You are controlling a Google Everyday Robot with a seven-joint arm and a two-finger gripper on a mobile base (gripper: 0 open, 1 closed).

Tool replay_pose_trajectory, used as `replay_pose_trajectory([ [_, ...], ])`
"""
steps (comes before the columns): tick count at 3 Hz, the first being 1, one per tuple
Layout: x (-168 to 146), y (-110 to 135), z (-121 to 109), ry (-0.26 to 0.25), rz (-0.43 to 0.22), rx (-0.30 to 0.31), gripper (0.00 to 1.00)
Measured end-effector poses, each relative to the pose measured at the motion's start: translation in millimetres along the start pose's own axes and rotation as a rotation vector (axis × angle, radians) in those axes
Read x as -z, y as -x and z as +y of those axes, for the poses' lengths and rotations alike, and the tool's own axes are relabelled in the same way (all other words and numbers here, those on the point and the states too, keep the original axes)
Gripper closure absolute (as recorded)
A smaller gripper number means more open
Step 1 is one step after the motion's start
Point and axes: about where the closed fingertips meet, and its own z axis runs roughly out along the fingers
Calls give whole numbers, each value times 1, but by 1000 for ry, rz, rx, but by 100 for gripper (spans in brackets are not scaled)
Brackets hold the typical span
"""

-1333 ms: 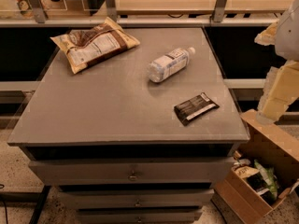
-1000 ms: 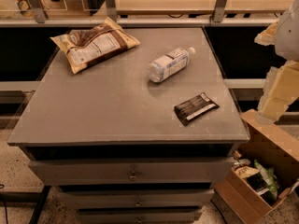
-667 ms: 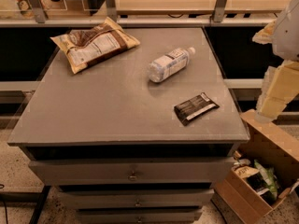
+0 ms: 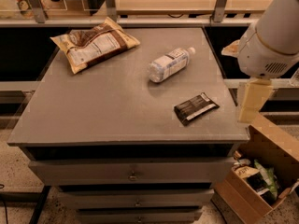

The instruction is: Pick rxbar chocolate

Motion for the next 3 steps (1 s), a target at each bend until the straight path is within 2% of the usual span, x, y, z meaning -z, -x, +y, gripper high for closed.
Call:
replay_pose_trajectory([
  [2,-63,17,-6,51,32,205,0],
  [3,-80,26,-10,89,32,272,0],
])
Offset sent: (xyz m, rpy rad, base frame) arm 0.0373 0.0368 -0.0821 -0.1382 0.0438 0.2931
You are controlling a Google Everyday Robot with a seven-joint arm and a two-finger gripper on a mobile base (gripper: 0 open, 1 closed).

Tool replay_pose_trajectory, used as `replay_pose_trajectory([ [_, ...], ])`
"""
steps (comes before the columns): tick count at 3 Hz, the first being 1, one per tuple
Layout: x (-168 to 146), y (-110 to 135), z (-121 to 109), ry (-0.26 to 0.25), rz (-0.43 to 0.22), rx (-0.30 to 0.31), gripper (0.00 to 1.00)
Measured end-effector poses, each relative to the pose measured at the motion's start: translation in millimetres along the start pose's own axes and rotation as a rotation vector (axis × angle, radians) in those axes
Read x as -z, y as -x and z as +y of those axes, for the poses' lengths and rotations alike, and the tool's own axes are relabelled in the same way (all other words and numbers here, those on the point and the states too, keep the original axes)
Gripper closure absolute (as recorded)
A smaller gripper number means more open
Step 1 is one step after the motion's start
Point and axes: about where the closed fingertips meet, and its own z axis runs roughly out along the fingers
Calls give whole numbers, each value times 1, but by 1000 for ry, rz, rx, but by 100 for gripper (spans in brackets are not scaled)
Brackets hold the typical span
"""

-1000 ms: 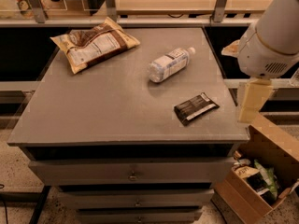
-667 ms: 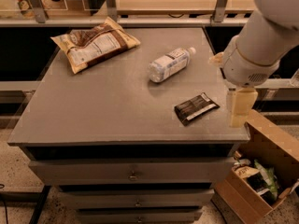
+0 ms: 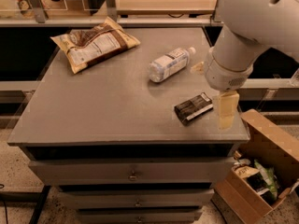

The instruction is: Pick rxbar chocolate

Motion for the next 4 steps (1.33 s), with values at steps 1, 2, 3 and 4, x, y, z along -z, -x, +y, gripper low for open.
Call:
replay_pose_trajectory([
  [1,-15,9,-5,37,-5,44,0],
  [2,-28,16,-7,72,-5,56,0],
  [3,-38,21,-7,95,-7,63,18],
  [4,-42,24,-8,104,-13,62,41],
])
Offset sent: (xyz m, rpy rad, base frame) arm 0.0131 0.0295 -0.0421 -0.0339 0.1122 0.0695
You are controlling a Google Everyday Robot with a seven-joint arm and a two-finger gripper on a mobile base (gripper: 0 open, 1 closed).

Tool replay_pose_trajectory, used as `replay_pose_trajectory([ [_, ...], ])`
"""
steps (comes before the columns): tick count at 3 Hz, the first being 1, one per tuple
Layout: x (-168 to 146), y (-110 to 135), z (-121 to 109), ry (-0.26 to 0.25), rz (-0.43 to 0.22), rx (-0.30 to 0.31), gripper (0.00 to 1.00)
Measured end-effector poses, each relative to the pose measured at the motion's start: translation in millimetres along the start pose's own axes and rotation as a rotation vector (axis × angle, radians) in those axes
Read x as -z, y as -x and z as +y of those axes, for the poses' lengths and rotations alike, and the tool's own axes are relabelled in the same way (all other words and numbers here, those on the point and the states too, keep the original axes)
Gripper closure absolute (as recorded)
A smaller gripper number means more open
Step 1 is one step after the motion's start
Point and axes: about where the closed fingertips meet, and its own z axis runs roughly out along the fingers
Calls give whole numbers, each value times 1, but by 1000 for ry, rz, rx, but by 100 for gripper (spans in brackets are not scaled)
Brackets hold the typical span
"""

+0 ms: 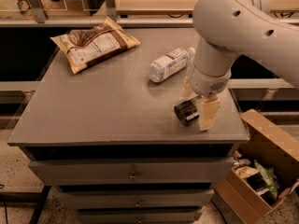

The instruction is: Pick rxbar chocolate

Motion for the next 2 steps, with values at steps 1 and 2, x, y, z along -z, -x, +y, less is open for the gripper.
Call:
replay_pose_trajectory([
  [1,1,1,0,0,-2,-1,64],
  [2,6,1,-1,0,-2,-1,87],
])
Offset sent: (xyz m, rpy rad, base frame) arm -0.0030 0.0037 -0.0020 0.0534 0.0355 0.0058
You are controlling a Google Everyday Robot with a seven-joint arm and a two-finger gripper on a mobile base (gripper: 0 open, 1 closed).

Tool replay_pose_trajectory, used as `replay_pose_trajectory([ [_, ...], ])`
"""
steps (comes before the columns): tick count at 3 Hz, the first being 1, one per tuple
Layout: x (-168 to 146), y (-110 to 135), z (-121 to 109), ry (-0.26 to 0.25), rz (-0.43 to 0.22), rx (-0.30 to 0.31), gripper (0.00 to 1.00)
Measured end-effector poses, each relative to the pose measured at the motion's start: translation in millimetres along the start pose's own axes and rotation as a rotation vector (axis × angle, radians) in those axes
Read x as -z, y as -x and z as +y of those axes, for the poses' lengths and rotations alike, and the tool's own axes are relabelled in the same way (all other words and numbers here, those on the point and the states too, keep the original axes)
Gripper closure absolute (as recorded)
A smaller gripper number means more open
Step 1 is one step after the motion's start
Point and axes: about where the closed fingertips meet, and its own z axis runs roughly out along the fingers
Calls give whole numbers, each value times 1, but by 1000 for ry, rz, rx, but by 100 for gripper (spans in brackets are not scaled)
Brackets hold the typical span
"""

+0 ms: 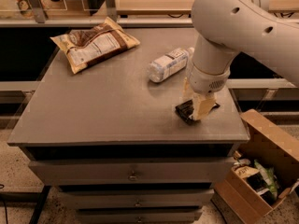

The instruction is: Pick rxbar chocolate

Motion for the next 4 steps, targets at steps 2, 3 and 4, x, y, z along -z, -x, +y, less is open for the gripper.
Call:
replay_pose_trajectory([
  [2,10,-3,0,-22,-30,-23,100],
  [3,46,-8,-7,-70,-44,-63,100],
  [4,95,-10,-15,-124,-58,-78,100],
])
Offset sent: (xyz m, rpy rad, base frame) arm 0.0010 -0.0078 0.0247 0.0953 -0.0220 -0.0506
